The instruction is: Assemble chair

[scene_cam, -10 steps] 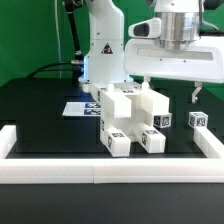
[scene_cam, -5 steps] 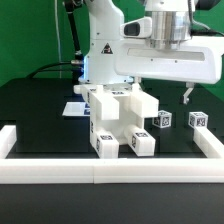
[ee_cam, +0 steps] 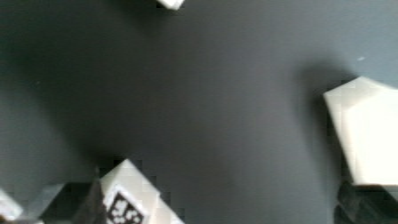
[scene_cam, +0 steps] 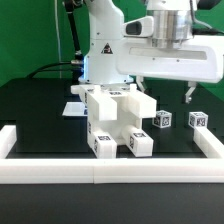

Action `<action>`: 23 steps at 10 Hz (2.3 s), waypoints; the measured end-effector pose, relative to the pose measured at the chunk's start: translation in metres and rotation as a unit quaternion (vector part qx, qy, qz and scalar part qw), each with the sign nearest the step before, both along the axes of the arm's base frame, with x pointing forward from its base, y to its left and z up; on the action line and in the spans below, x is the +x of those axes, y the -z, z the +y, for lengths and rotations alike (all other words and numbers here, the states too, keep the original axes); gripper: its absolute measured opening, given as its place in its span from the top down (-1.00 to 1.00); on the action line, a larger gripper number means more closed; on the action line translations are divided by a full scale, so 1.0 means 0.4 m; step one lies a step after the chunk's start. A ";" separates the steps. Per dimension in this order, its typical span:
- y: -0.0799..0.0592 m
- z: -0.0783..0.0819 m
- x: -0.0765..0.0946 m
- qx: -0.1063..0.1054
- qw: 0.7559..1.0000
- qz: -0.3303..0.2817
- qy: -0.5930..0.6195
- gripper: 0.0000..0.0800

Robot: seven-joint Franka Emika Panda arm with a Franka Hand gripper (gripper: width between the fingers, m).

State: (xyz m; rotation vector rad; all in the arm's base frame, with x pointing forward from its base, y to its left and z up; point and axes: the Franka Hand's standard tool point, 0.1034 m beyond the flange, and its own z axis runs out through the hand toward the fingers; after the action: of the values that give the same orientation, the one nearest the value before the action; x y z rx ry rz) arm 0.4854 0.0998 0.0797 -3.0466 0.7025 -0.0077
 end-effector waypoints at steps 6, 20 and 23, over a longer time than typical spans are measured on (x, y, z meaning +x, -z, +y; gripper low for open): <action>-0.016 0.133 -0.047 0.007 1.000 -0.002 -0.021 -0.62; -0.019 0.137 -0.040 0.003 0.948 -0.015 -0.318 -0.62; 0.008 0.166 -0.068 0.002 0.949 -0.015 -0.316 -0.62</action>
Offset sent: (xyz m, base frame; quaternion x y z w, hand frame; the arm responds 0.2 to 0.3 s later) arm -0.0196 0.0350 0.0100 -0.0047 0.0243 -0.0306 0.9992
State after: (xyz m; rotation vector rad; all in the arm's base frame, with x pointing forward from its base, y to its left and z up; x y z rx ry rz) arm 0.4582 0.1661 0.0766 -3.0995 -0.2963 -0.0447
